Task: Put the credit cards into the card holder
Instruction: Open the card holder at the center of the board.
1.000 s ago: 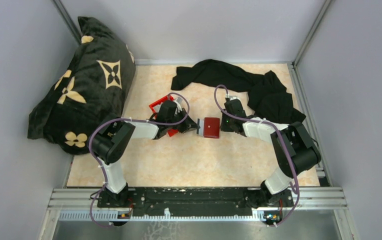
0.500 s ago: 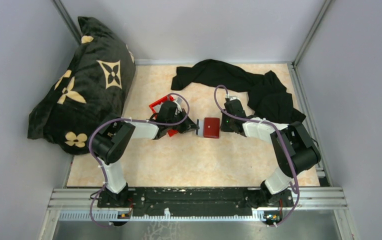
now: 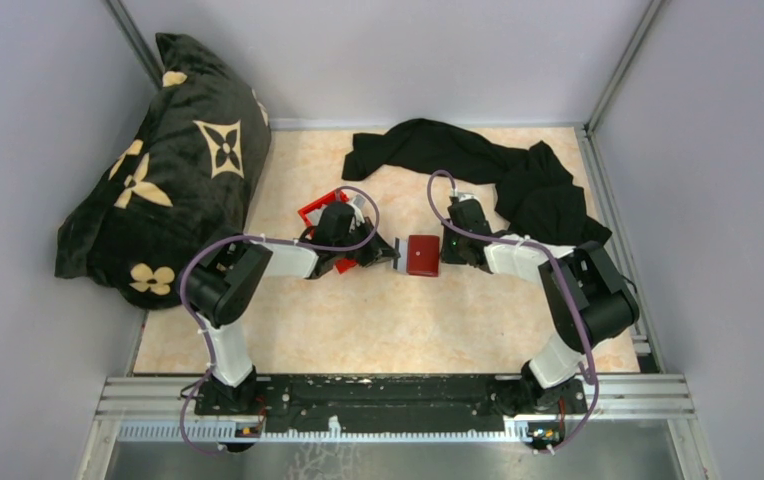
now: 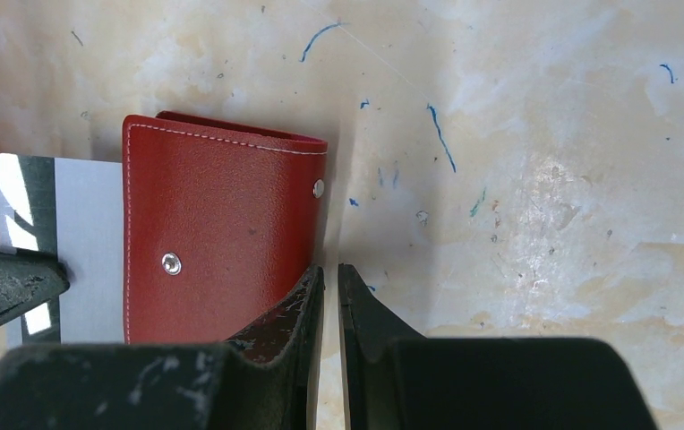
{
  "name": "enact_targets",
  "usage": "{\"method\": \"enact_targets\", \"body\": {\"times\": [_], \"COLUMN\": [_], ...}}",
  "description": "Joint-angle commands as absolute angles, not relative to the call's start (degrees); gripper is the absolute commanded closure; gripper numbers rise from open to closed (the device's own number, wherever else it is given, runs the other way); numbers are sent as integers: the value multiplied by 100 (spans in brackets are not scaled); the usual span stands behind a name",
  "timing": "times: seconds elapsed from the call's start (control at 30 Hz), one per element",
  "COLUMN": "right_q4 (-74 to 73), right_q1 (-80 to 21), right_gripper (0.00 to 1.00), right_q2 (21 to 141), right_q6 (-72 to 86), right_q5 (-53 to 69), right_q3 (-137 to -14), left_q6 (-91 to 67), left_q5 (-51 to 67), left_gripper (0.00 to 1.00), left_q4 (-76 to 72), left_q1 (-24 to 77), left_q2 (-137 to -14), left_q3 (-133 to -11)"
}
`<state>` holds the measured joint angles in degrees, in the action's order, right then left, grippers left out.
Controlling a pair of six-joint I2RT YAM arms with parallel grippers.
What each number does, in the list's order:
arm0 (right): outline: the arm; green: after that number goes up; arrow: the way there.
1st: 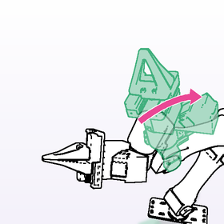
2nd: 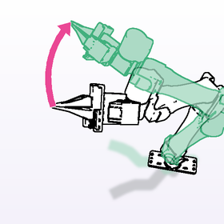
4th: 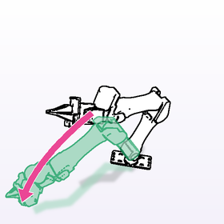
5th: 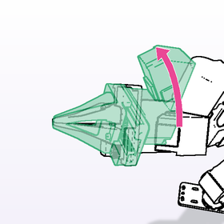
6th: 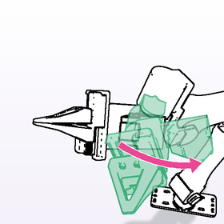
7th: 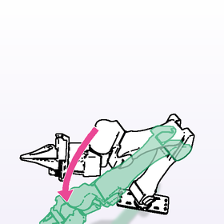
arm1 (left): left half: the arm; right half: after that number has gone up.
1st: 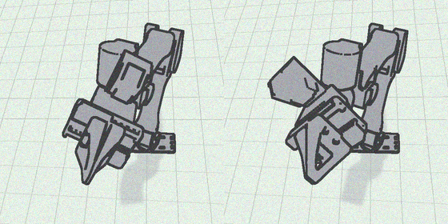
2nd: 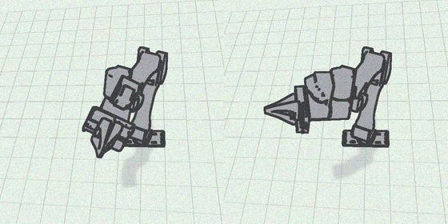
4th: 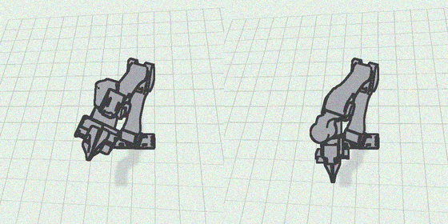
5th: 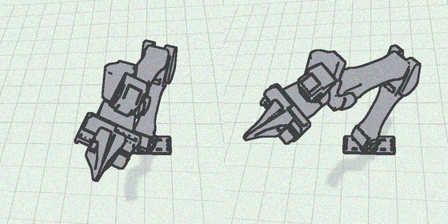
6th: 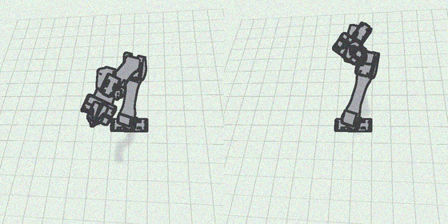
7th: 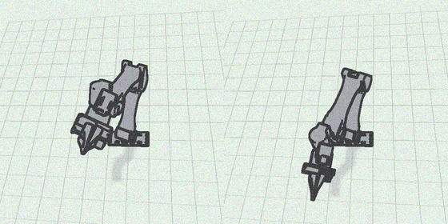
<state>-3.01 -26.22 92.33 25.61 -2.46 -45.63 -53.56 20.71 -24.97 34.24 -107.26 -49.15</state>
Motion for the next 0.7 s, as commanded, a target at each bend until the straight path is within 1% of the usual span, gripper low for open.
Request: {"method": "enact_targets", "body": {"times": [0.0,0.67], "right_q4": [-130,-198], "right_q1": [-2667,-2664], "right_gripper": [88,88], "right_q2": [9266,9283], "right_q6": [2542,2490], "right_q5": [-216,-237], "right_q3": [-4614,-4667], "left_q6": [-5435,-5370], "left_q5": [2221,2231], "left_gripper": [100,100], "left_q4": [-2698,-2520], "left_q1": [3427,3425], "left_q2": [-10837,-10622], "left_q3": [-4989,-5054]}}
